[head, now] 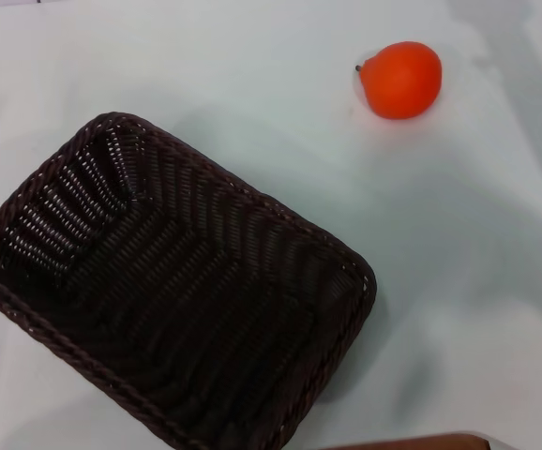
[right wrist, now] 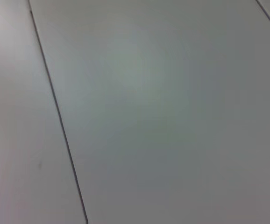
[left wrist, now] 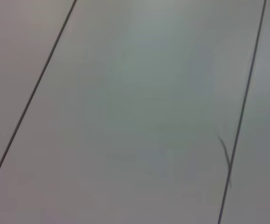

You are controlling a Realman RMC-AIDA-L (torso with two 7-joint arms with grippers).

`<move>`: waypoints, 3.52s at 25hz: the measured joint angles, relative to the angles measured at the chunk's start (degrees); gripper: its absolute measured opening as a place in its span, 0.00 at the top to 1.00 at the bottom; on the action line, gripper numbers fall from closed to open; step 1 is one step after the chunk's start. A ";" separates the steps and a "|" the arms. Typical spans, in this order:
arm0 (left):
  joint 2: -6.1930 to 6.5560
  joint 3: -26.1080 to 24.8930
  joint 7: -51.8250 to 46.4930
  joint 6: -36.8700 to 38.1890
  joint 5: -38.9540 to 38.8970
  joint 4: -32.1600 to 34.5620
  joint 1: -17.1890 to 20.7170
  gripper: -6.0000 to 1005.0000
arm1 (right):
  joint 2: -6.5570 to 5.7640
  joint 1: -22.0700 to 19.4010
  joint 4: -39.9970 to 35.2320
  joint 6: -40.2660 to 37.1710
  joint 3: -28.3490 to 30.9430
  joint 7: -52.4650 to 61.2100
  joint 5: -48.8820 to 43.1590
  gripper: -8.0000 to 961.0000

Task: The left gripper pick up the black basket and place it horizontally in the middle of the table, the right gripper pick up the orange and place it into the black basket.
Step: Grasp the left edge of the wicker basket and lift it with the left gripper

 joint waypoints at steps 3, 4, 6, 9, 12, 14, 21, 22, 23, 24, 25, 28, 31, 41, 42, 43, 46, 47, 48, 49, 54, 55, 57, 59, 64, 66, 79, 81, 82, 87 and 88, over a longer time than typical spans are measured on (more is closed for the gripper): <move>-0.16 -0.22 0.10 0.26 -0.08 -0.01 0.34 0.22 | 0.06 -0.02 -0.15 -0.49 0.66 -0.56 0.26 0.05; -0.24 -0.31 0.22 0.28 -0.16 -0.01 0.39 0.22 | 0.10 0.11 -0.12 -0.82 1.11 -0.99 0.37 0.05; -0.42 -0.42 0.49 0.31 -0.42 0.00 0.49 0.22 | 0.17 0.46 0.08 -1.37 1.92 -1.77 0.47 0.05; -0.47 -0.44 0.72 0.49 -0.47 0.01 0.49 0.22 | 0.25 0.79 0.39 -1.78 2.35 -2.22 0.54 0.05; -0.45 -0.44 1.13 1.07 -0.47 0.00 0.16 0.22 | 0.34 0.96 0.88 -2.15 2.40 -2.23 0.57 0.05; -0.44 -0.44 1.16 1.30 -0.47 0.00 -0.06 0.22 | 0.33 1.10 1.11 -2.49 2.63 -2.18 0.58 0.05; -0.35 -0.43 1.02 2.34 -0.54 -0.03 -0.97 0.22 | 0.29 1.63 1.11 -2.47 3.68 -1.93 0.60 0.05; -0.27 -0.33 0.83 2.44 -0.45 -0.25 -1.13 0.22 | 0.31 1.62 1.13 -2.38 3.65 -2.01 0.60 0.05; -0.09 0.16 0.36 2.46 -0.03 -0.87 -1.12 0.22 | 0.34 1.58 1.16 -2.31 3.57 -2.09 0.60 0.05; 0.21 0.81 -0.44 2.47 0.48 -1.80 -1.04 0.22 | 0.36 1.51 1.19 -2.32 3.48 -2.15 0.60 0.05; 0.76 1.71 -2.38 2.47 1.35 -3.20 -0.73 0.22 | 0.36 1.46 1.21 -2.36 3.41 -2.12 0.60 0.05; 2.99 3.82 -12.02 2.52 5.75 -9.59 0.47 0.22 | 0.27 1.34 1.23 -2.56 3.52 -1.83 0.59 0.05; 6.30 4.20 -25.19 2.21 12.10 -17.29 1.31 0.22 | 0.18 1.26 1.01 -2.41 3.69 -1.54 0.59 0.05; 14.23 4.33 -63.69 -8.69 44.73 -54.27 -2.37 0.22 | 0.06 1.59 0.72 -1.59 3.28 -1.22 0.52 0.05; 14.57 4.32 -66.92 -10.96 48.76 -58.15 -3.94 0.22 | 0.02 1.64 0.65 -1.46 3.26 -1.18 0.52 0.05; 14.73 4.37 -68.94 -12.33 51.31 -60.72 -5.01 0.22 | 0.02 1.69 0.61 -1.40 3.26 -1.14 0.49 0.05; 14.42 5.93 -75.20 -16.51 62.23 -69.05 -9.31 0.21 | 0.01 1.99 0.53 -1.54 3.23 -1.07 0.54 0.05; 14.23 7.23 -77.12 -17.93 65.12 -71.14 -10.77 0.21 | 0.00 2.06 0.51 -1.65 3.22 -1.10 0.55 0.05; 14.08 8.29 -78.65 -18.97 67.22 -72.76 -11.82 0.21 | 0.00 2.13 0.50 -1.69 3.23 -1.17 0.56 0.05; 13.90 9.38 -79.83 -19.58 68.54 -74.10 -12.66 0.21 | 0.00 2.16 0.50 -1.70 3.23 -1.19 0.57 0.05; 10.79 17.90 -86.76 -19.78 77.36 -80.93 -16.25 0.21 | 0.01 1.97 0.47 -1.40 3.53 -0.93 0.59 0.05; 10.23 19.39 -87.64 -19.86 78.93 -81.36 -16.81 0.21 | 0.01 1.96 0.47 -1.28 3.57 -0.86 0.59 0.05; 8.33 22.47 -89.13 -20.01 82.89 -82.51 -18.36 0.21 | 0.01 1.92 0.47 -0.93 3.61 -0.73 0.59 0.05; 6.38 24.14 -89.58 -19.81 86.59 -83.45 -19.49 0.21 | 0.01 1.86 0.47 -0.79 3.63 -0.71 0.59 0.05; 2.43 26.86 -89.56 -17.77 94.97 -84.20 -21.50 0.21 | 0.00 2.00 0.47 -0.71 3.66 -0.63 0.59 0.05; 2.02 27.59 -89.57 -17.24 96.07 -83.90 -21.80 0.21 | -0.03 2.17 0.47 -0.70 3.66 -0.60 0.59 0.05; 0.22 34.56 -89.97 -12.73 104.25 -73.39 -25.91 0.21 | -0.12 2.63 -0.40 -1.80 3.46 -0.57 0.59 0.05; 0.19 34.64 -90.00 -12.37 104.59 -71.61 -26.70 0.21 | -0.12 2.63 -0.55 -1.84 3.50 -0.57 0.59 0.05; 0.12 34.71 -90.02 -12.08 104.96 -70.59 -27.12 0.21 | -0.12 2.63 -0.60 -1.86 3.45 -0.57 0.59 0.05; -0.25 35.55 -90.40 -10.41 106.96 -66.20 -28.55 0.21 | -0.02 2.61 -0.66 -2.09 3.35 -0.57 0.59 0.05; -0.26 35.55 -90.45 -10.20 107.08 -65.66 -28.75 0.21 | -0.01 2.61 -0.67 -2.15 3.36 -0.57 0.59 0.05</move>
